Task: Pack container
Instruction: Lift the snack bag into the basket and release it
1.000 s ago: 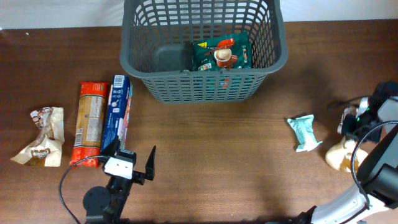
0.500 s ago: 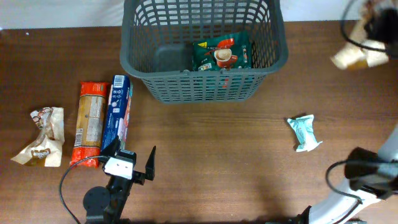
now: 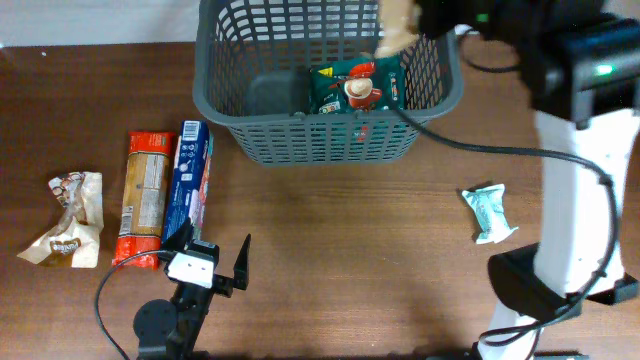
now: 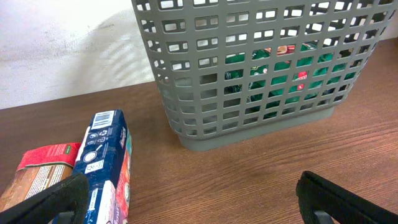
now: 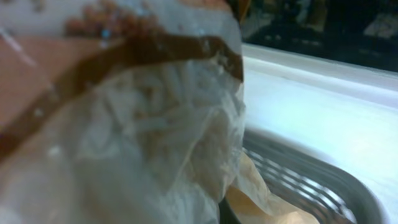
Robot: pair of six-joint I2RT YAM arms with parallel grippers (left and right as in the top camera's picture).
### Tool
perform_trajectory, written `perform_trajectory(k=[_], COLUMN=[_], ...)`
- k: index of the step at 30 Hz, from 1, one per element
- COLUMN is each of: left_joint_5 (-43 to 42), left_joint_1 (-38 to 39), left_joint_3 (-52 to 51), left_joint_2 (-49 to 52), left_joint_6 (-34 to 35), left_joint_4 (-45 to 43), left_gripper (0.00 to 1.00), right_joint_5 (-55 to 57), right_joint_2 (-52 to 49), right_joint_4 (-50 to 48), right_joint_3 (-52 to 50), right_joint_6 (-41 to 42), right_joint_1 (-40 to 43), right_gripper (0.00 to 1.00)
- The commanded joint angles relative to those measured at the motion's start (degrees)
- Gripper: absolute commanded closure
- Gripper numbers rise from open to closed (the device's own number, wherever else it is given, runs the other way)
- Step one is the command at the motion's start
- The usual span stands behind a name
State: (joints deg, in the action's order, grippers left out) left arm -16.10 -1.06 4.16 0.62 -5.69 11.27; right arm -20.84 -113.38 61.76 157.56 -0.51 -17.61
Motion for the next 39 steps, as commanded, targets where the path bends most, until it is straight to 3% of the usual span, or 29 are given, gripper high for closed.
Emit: perform_trajectory(k=[1, 5, 9, 24, 25, 27, 28, 31, 33, 36, 39], left_joint_5=[-0.5, -0.5, -0.5, -0.5, -0.5, -0.5, -0.5, -0.5, -0.5, -0.5, -0.5], left_joint_1=[0.3, 0.3, 0.3, 0.3, 0.3, 0.3, 0.3, 0.3, 0.3, 0.3, 0.3], left_joint_3=[-0.5, -0.5, -0.5, -0.5, -0.5, -0.5, -0.5, -0.5, -0.5, -0.5, -0.5], left_joint_2=[-0.3, -0.3, -0.3, -0.3, -0.3, -0.3, -0.3, -0.3, -0.3, -0.3, -0.3], left_joint_6=[0.5, 0.5, 0.5, 0.5, 0.5, 0.5, 0.5, 0.5, 0.5, 0.5, 0.5], left_joint_4=[-0.2, -0.2, -0.2, -0.2, -0.2, -0.2, -0.2, -0.2, -0.2, -0.2, -0.2], left_gripper=[0.01, 0.01, 0.01, 0.01, 0.01, 0.01, 0.01, 0.01, 0.01, 0.01, 0.01], right_joint_5=[9.6, 18.0, 18.8, 15.9, 15.9, 15.9, 15.8, 16.6, 19.0, 23.0, 24.6], right_joint_2=[-4.7, -11.0, -18.1, -29.4, -29.6, -29.6, -29.2, -27.1, -24.8, -20.2, -13.2], right_joint_4=[-4.3, -6.4, -6.7, -6.3, -5.9, -5.6, -5.6, -4.5, -1.9, 2.8, 5.4], right_joint_3=[-1.4, -1.5, -1.5, -2.8, -2.9, -2.9, -2.7, -1.7, 0.0, 3.1, 3.9], right_joint_6=[7.4, 20.6, 28.9, 32.5, 32.5, 32.3, 30.6, 22.3, 18.2, 12.8, 12.7], right_joint_1=[-5.2, -9.1, -11.3, -14.3, -14.3, -14.3, -14.1, -13.5, -13.0, -12.3, -10.4], right_gripper=[0.96, 0.96, 0.96, 0.96, 0.95, 0.68, 0.49, 0.32, 0.35, 0.50, 0.47])
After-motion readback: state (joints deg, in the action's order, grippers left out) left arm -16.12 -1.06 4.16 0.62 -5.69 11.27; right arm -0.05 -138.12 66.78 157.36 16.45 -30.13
